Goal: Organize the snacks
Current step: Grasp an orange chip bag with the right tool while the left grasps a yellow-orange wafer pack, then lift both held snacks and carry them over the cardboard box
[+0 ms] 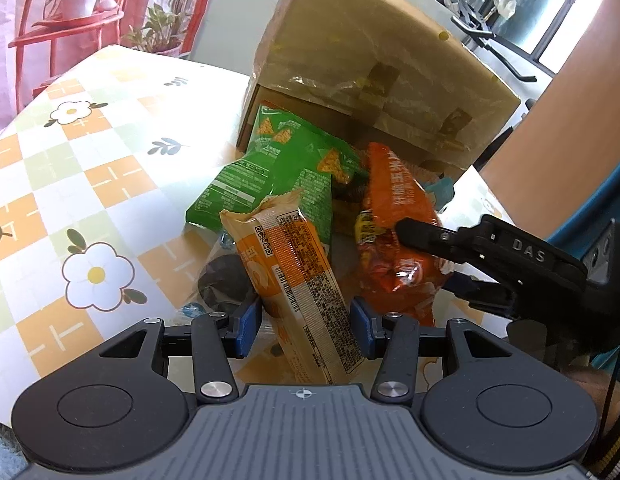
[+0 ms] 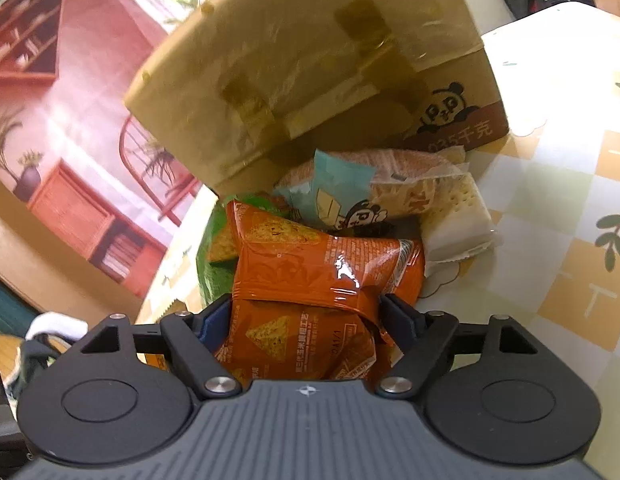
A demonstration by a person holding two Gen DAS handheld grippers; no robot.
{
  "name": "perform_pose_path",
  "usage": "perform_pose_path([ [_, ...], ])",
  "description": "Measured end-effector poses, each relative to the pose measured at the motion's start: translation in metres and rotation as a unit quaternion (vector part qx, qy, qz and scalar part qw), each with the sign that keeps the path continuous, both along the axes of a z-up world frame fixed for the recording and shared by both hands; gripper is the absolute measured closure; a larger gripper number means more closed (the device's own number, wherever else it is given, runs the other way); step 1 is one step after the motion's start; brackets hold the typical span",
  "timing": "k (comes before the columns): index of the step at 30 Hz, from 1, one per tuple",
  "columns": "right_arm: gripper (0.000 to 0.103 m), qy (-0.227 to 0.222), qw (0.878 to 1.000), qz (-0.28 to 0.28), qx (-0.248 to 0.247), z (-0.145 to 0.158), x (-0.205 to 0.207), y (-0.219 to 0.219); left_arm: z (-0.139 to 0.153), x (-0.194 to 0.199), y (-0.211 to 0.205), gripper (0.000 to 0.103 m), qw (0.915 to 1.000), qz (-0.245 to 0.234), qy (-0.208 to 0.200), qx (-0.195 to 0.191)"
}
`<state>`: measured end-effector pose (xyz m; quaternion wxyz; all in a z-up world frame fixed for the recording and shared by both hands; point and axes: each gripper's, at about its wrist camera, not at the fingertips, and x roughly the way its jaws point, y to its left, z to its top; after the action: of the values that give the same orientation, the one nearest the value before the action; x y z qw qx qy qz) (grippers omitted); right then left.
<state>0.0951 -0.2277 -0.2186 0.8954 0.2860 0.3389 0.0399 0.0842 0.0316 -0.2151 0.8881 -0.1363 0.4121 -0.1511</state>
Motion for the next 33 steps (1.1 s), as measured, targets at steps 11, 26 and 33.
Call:
perform_pose_path([
  [11, 0.023, -0.025, 0.999, -0.026, 0.016, 0.012, -0.02, -0.003, 0.012, -0.017, 0.015, 0.052, 0.9994, 0.019, -0.023, -0.015],
  [26, 0.023, -0.119, 0.989, -0.032, -0.077, 0.07, -0.039, -0.001, 0.066, -0.005, 0.015, 0.052, 0.992, -0.008, -0.125, 0.006],
  [33, 0.023, -0.19, 0.971, -0.027, -0.145, 0.123, -0.021, -0.01, 0.116, 0.033, -0.003, 0.052, 0.9797, -0.026, -0.199, 0.003],
])
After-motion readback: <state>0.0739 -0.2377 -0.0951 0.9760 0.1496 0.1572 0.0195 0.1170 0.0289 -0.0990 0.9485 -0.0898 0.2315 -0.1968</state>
